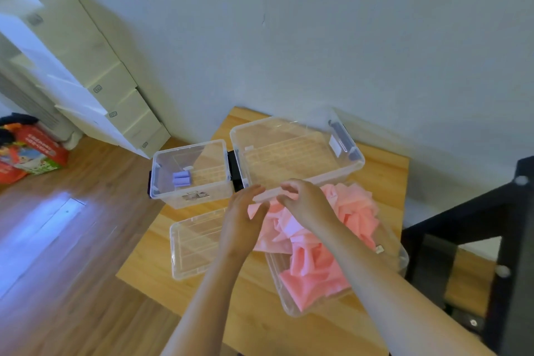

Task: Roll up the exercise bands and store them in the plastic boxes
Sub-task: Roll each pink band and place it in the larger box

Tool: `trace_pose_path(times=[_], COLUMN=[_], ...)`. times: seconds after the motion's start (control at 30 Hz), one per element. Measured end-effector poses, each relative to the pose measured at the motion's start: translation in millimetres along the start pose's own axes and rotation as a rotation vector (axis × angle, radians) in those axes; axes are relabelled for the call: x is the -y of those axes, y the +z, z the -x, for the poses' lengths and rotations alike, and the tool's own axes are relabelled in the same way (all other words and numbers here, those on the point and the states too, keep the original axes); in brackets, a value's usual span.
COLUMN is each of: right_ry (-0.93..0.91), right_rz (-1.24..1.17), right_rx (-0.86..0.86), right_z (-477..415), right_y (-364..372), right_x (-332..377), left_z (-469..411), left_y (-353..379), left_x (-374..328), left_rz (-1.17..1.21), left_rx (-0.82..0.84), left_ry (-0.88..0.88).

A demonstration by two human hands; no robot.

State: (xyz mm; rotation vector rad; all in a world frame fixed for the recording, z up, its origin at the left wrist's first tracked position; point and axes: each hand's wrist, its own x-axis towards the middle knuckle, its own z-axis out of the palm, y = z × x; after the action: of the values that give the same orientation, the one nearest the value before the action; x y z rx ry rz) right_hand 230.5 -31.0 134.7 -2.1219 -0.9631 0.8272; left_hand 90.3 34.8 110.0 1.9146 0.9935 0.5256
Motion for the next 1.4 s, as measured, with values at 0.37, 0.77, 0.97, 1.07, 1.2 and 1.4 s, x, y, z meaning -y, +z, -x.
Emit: trace_pose_path(times=[0.37, 0.77, 0.97, 1.07, 1.2, 1.4], right_ry=[-0.282, -0.288, -0.440, -0.540, -0.643, -0.667], right_rz=[0.385, 0.483, 0.521, 0.544, 0.557, 0.570], right_rx=[-0.312, -0.236, -0.276, -0.324, -0.402, -0.467], right_z=[11.7, 8.8, -33.5, -50.7, -64.8, -59.6], right_y=[2.0, 4.4, 25.4, 43.6, 61.4, 65.1], right_x=[75.3, 14.5, -62.7, -99.2, -136.4, -178.4], left_z=[-22.8, -25.6, -43.8, -51.7, -57.4, -52.9], left_y=[-75.5, -29.4, 47.7, 78.0, 98.5, 113.7], left_x=[-33.6, -3.9, 50.5, 82.6, 117.7, 141.8], left_rz=[-0.400, -0.582, -0.583, -0.570, -0.614, -0.667], left_rx=[-0.124, -0.055, -0.087, -0.155, -0.212, -0.274], left_ry=[0.313, 0.374, 0.446, 0.477, 0.524, 0.614])
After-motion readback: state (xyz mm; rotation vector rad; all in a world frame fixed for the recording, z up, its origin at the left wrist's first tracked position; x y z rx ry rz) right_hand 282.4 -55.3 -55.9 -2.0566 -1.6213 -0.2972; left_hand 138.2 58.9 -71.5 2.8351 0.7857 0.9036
